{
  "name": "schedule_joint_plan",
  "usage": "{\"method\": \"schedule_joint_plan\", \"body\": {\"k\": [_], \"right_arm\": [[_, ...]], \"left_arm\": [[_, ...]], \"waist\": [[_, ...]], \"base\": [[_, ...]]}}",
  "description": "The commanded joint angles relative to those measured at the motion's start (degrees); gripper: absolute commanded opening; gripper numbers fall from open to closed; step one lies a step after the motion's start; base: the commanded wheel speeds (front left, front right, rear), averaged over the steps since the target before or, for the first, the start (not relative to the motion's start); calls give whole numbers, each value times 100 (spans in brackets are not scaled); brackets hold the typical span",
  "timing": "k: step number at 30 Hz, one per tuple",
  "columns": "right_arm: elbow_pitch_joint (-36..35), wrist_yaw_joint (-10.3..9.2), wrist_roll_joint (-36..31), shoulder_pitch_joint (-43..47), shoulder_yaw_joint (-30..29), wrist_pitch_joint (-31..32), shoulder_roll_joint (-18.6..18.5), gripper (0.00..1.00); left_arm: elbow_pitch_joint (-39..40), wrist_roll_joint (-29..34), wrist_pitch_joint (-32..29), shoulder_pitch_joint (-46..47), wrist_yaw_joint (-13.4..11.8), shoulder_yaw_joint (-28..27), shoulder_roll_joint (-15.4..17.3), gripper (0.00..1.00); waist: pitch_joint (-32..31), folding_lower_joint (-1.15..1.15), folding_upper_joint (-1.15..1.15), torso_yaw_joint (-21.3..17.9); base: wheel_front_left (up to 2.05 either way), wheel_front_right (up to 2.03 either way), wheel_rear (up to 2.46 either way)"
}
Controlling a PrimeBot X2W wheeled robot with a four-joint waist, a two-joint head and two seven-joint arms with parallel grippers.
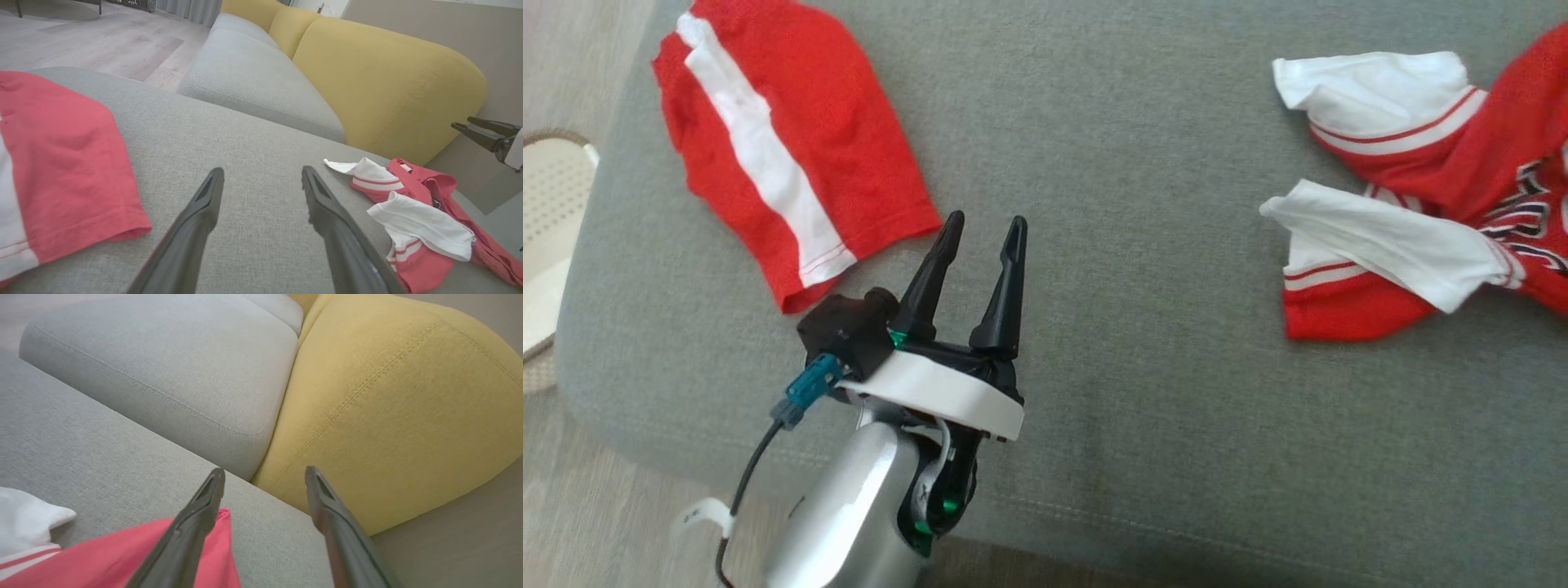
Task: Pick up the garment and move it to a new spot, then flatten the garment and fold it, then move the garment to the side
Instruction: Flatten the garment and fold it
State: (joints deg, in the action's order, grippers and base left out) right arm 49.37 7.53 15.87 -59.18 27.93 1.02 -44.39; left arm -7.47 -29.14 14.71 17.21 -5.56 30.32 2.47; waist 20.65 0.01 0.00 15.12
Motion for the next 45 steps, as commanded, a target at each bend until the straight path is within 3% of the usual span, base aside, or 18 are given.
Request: {"method": "schedule_joint_plan", "body": {"k": [1,7,12,18,24,28,37,45], "right_arm": [[9,-4,-48,30,-77,-176,-11,100],[353,-4,2,321,-393,-1074,738,100],[59,-4,246,883,-641,-1510,1313,100],[-1061,-4,524,2130,-1299,-1597,1856,100],[-2494,-4,242,3765,-2174,-1600,2650,100],[-3064,-4,20,4338,-2500,-1600,3148,100],[-3462,-4,-170,4435,-2632,-1601,3349,100],[-3502,-4,-145,4392,-2612,-1601,3410,100]], "left_arm": [[181,45,29,131,-23,-216,41,100],[84,197,29,81,46,-405,41,100],[16,240,29,-3,122,-561,41,100],[-85,281,29,-143,197,-693,41,100],[-269,149,29,-240,235,-814,41,100],[-482,-14,29,-165,280,-827,41,100],[-1354,-122,29,665,687,-33,41,100],[-2625,11,29,1674,530,422,41,100]], "waist": [[-99,-1,0,-107],[-488,-1,0,-554],[-813,-1,0,-969],[-1092,-1,0,-1391],[-1142,-1,0,-1772],[-1078,-1,0,-2030],[-810,-1,0,-2447],[-570,-1,0,-2692]], "base": [[0,0,0],[0,0,0],[0,0,0],[0,0,0],[0,0,0],[0,0,0],[0,0,0],[0,0,0]]}}
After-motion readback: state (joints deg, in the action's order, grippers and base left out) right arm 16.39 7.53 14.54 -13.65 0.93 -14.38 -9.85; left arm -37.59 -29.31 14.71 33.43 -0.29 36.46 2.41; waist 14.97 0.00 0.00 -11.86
